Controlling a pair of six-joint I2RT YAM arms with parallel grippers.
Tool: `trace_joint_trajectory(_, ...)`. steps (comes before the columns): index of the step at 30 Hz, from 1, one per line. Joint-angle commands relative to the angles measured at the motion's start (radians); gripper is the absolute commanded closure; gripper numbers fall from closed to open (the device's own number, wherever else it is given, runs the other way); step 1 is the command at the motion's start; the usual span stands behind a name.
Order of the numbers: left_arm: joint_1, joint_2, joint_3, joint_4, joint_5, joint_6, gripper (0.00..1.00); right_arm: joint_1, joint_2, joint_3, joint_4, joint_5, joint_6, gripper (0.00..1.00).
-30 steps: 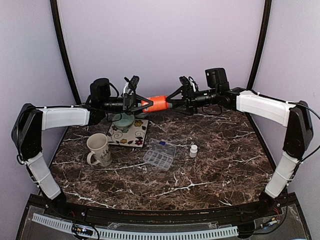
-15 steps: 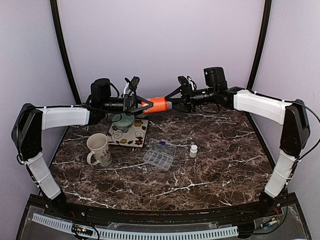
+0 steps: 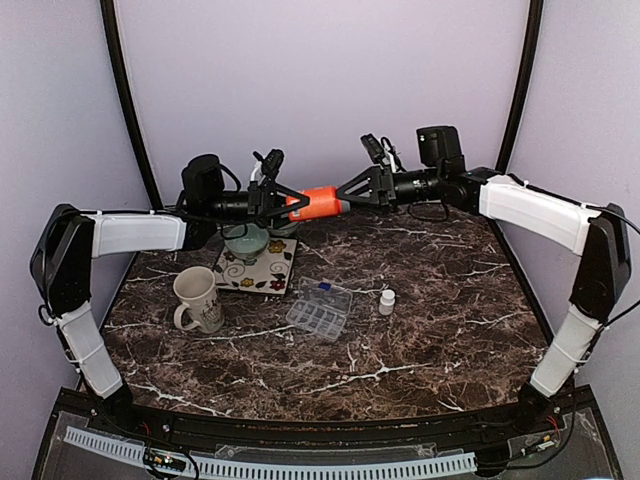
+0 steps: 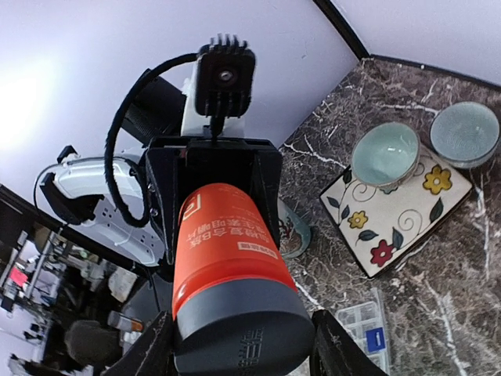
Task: Sort the pills into containers
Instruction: Unscrew the lid of the pill bottle.
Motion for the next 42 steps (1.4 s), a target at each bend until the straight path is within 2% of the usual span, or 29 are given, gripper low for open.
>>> trace_joint_trajectory(1, -0.006, 0.015, 0.058, 0.315, 0.074, -0.273, 0.95, 0.005, -0.099, -0.008, -0.043, 0.099, -0.299, 1.0)
trace_joint_trajectory(6, -0.005, 0.048, 0.084, 0.472, 0.097, -0.452, 0.94, 0.019, -0.163, 0.004, -0.093, 0.227, -0.447, 1.0)
trace_joint_trajectory(12, -0.006, 0.049, 0.082, 0.506, 0.1, -0.495, 0.94, 0.052, -0.172, 0.024, -0.15, 0.303, -0.523, 1.0)
trace_joint_trajectory(16, -0.008, 0.05, 0.079, 0.521, 0.104, -0.507, 0.94, 0.066, -0.186, 0.007, -0.139, 0.34, -0.53, 0.95)
trace_joint_trajectory(19, -0.009, 0.049, 0.078, 0.513, 0.108, -0.495, 0.94, 0.066, -0.188, 0.008, -0.136, 0.347, -0.512, 0.82)
trace_joint_trajectory(23, -0.011, 0.039, 0.065, 0.468, 0.109, -0.452, 0.94, 0.065, -0.196, 0.009, -0.122, 0.342, -0.488, 0.42)
trace_joint_trajectory(25, -0.01, 0.032, 0.058, 0.446, 0.108, -0.422, 0.94, 0.066, -0.201, 0.008, -0.114, 0.336, -0.473, 0.29)
trace_joint_trajectory(27, -0.01, 0.022, 0.053, 0.401, 0.104, -0.378, 0.94, 0.066, -0.205, 0.009, -0.112, 0.325, -0.461, 0.21)
trace_joint_trajectory(31, -0.011, 0.003, 0.049, 0.314, 0.096, -0.297, 0.95, 0.064, -0.214, 0.011, -0.111, 0.304, -0.436, 0.13)
trace_joint_trajectory(37, -0.01, 0.003, 0.047, 0.303, 0.087, -0.274, 0.95, 0.059, -0.229, -0.001, -0.107, 0.289, -0.403, 0.11)
trace_joint_trajectory(42, -0.01, -0.01, 0.048, 0.243, 0.073, -0.195, 0.95, 0.003, -0.24, -0.067, 0.022, 0.184, -0.185, 0.12)
